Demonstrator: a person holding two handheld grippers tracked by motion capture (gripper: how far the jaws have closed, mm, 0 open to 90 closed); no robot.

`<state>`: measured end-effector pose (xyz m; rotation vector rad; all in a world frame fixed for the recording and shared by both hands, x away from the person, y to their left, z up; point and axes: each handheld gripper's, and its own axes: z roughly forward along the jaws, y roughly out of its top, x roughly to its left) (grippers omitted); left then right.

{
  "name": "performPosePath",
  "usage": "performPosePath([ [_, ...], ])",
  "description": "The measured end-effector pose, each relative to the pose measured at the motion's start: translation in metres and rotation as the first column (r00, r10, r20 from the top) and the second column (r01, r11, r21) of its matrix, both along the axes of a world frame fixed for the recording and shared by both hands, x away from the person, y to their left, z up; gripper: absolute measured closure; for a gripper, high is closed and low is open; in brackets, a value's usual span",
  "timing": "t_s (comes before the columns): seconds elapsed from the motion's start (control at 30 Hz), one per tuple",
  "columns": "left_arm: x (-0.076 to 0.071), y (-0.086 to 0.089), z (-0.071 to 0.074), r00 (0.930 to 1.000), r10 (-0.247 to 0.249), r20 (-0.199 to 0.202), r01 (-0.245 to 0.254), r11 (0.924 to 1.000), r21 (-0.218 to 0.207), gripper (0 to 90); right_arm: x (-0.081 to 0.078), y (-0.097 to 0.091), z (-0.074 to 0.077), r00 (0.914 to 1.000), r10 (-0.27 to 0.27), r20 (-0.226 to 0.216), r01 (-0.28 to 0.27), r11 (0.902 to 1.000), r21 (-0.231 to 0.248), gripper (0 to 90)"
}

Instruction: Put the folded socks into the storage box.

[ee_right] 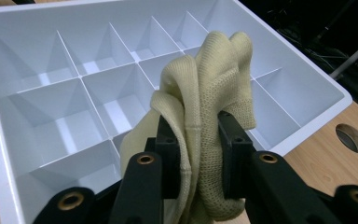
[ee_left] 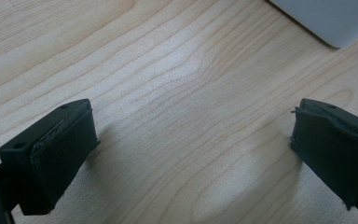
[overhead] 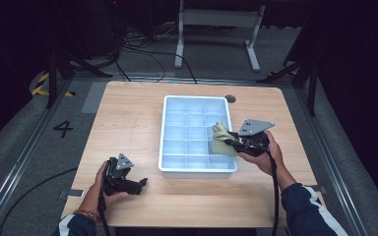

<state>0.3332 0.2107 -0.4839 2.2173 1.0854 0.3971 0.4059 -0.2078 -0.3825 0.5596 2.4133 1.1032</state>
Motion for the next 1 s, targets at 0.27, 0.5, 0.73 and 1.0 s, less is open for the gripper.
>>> performPosePath([
  [0.27,0.000,0.000,0.000,1.0000,0.000,0.000,0.000,1.0000,0.000,0.4,0.003,0.011,-0.008,0.9998,-0.006,0.020,0.007,0.9972,-0.075,73.7],
  [0.5,0.000,0.000,0.000,1.0000,0.000,0.000,0.000,1.0000,0.001,0.3,0.002,0.022,-0.013,0.9992,0.017,0.035,-0.011,0.9892,-0.146,73.7],
  [0.73,0.000,0.000,0.000,1.0000,0.000,-0.001,0.000,1.0000,0.001,0.4,0.001,0.031,-0.022,0.9964,0.083,-0.018,-0.085,0.9645,-0.250,73.7],
  [1.0,0.000,0.000,0.000,1.0000,0.000,0.000,0.000,1.0000,0.001,0.3,0.007,0.037,-0.024,0.9898,0.116,-0.082,-0.136,0.9396,-0.314,73.9],
])
